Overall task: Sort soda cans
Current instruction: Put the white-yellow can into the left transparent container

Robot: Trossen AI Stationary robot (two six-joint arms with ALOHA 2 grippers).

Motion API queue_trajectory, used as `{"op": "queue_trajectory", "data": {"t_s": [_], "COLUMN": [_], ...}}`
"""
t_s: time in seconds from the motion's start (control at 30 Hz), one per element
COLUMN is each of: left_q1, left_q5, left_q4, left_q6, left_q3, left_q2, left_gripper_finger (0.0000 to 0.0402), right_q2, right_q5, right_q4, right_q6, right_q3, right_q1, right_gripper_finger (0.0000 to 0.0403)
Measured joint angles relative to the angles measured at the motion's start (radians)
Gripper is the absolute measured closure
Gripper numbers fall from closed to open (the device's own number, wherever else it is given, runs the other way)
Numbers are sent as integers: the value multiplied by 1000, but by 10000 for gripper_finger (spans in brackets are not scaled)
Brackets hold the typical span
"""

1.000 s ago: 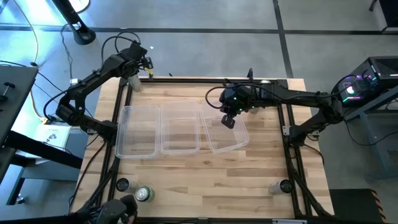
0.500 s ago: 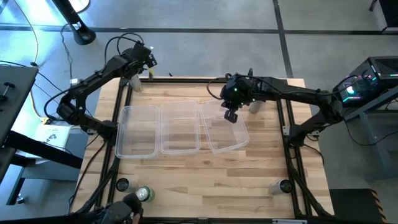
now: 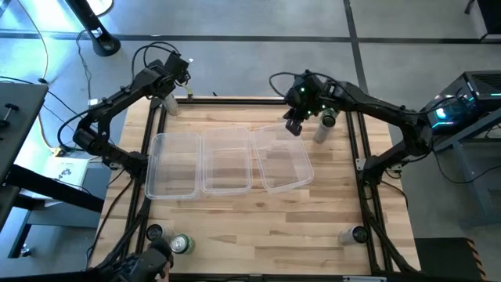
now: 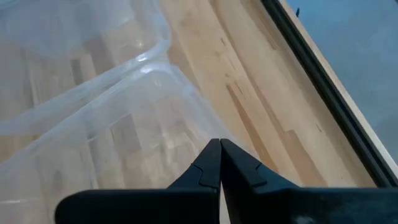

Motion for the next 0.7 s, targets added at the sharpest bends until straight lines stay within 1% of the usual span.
{"op": "queue_trajectory", "data": {"t_s": [0.13, 0.2, 0.3, 0.4, 0.53, 0.63, 0.7], "left_q1": [-6, -6, -6, -6, -6, -6, -6], "left_q5": [1, 7, 2, -2, -3, -3, -4], "left_q4": [-68, -95, -107, -122, -130, -137, -139], "left_q6": [-42, -92, -173, -185, -232, -316, -325], "left_q3": [0, 8, 10, 11, 11, 11, 11], "left_q2": [44, 59, 60, 60, 60, 61, 59], "left_gripper_finger": [63, 63, 63, 63, 63, 63, 63], "right_q2": [9, 10, 10, 10, 10, 10, 10], "right_q5": [-85, -134, -213, -283, -329, -336, -336], "right_q4": [10, 14, 15, 6, 10, 13, 12], "right_q6": [-61, -94, -119, -146, -185, -181, -179], "right_q3": [0, 0, 0, 0, 0, 0, 0], "right_q1": [-58, -87, -128, -161, -186, -199, -203], "right_gripper_finger": [403, 403, 403, 403, 403, 403, 403]}}
